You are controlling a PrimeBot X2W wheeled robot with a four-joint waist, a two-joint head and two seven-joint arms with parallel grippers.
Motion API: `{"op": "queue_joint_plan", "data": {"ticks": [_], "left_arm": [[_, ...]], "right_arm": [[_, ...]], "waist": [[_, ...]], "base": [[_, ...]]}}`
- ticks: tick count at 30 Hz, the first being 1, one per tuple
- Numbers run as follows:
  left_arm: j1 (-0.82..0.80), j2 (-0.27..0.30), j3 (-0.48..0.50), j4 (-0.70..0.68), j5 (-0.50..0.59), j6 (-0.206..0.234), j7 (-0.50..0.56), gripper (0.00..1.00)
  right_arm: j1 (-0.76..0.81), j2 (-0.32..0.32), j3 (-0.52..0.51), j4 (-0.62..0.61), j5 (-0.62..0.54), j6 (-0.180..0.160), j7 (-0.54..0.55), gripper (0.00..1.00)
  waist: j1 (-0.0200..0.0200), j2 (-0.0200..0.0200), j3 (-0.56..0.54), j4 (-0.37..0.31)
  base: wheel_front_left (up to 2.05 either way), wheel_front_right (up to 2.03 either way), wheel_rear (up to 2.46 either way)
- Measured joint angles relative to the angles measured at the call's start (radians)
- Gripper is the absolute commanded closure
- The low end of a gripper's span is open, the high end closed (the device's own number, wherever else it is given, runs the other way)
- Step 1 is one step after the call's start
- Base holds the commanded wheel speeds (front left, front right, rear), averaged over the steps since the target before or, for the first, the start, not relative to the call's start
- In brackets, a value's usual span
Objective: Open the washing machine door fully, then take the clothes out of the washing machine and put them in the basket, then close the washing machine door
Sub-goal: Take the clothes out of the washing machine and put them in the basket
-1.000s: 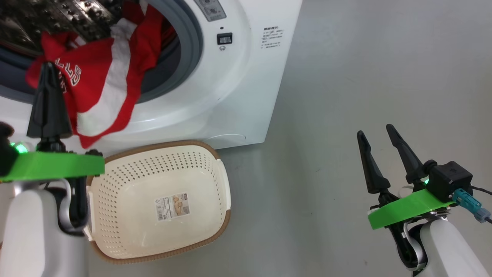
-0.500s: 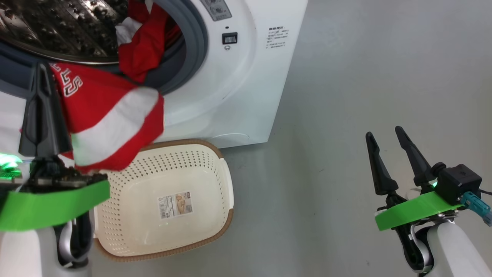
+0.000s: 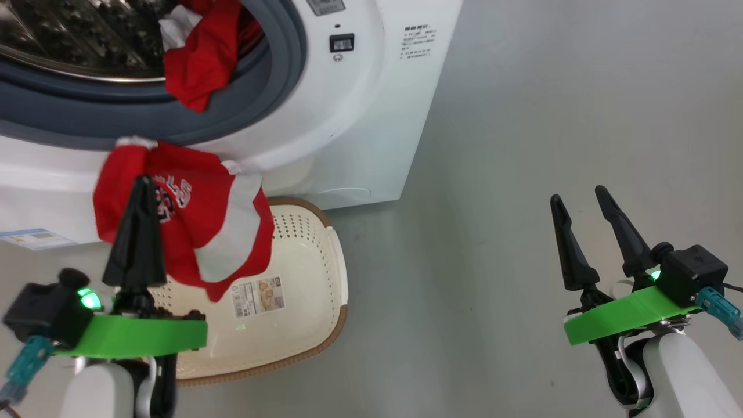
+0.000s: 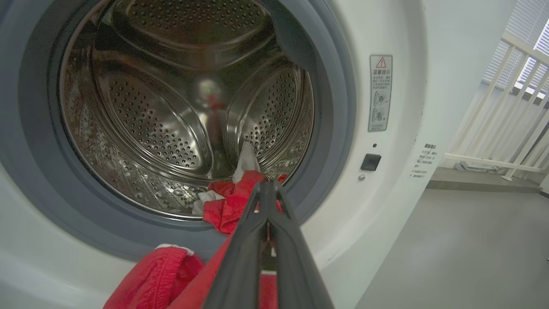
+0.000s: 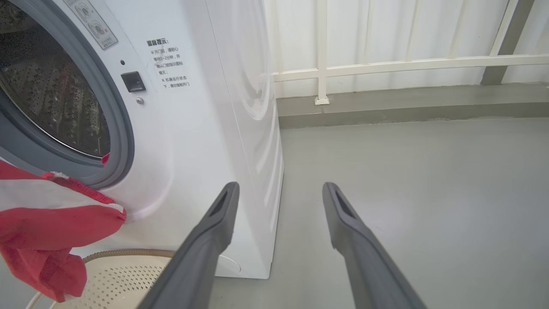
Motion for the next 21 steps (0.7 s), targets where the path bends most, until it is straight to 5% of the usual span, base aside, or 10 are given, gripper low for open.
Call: {"op": "queue_joint_plan", "data": {"ticks": [21], "left_arm": [[-0.200, 0.071, -0.071, 0.635, 0.063, -0.002, 0.002, 1.00]], "right_arm": [[-0.089, 0.030, 0.003, -0.028, -0.001, 0.000, 0.000, 0.00]], "waist": [[0.0000, 0.0000, 0.170, -0.033]], "base": [[0.00, 0.00, 0.00]]}}
